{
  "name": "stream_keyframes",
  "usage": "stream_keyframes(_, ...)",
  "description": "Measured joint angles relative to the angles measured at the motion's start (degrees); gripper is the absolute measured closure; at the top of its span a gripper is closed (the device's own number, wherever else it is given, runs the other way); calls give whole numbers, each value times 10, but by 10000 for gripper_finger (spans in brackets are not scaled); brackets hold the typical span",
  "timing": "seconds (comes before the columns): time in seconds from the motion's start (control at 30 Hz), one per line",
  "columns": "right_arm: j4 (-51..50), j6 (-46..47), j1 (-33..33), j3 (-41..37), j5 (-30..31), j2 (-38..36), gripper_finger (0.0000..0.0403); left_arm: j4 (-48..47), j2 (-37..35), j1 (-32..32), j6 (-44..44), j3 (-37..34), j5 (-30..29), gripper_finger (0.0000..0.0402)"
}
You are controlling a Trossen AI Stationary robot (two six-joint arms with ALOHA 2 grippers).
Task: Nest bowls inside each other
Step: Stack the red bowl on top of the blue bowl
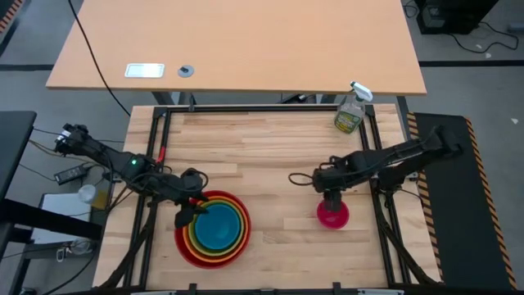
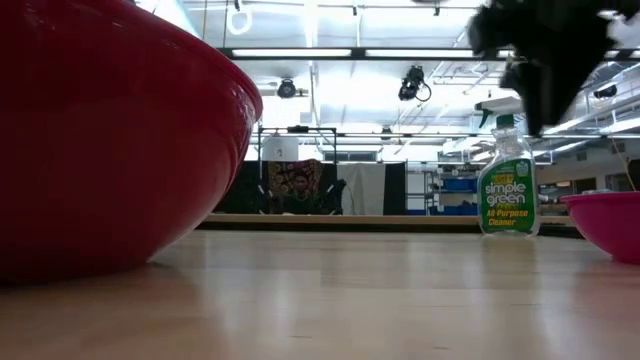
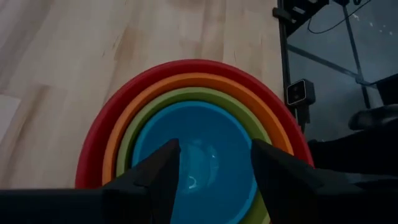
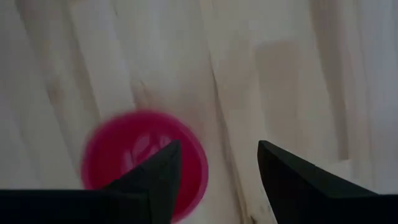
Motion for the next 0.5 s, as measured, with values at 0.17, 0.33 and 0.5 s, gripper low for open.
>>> stream_keyframes(0.17, 26, -27, 1, -83, -33, -10, 186, -2, 0, 0, -9, 0, 0, 201)
stream_keyframes(0.33, 67, -59, 1, -142, -41, -11, 187, -3, 0, 0, -12, 0, -1, 201)
stream_keyframes(0.5, 124, -88, 1, -189, -67, -6, 210, -4, 0, 0, -12, 0, -1, 201)
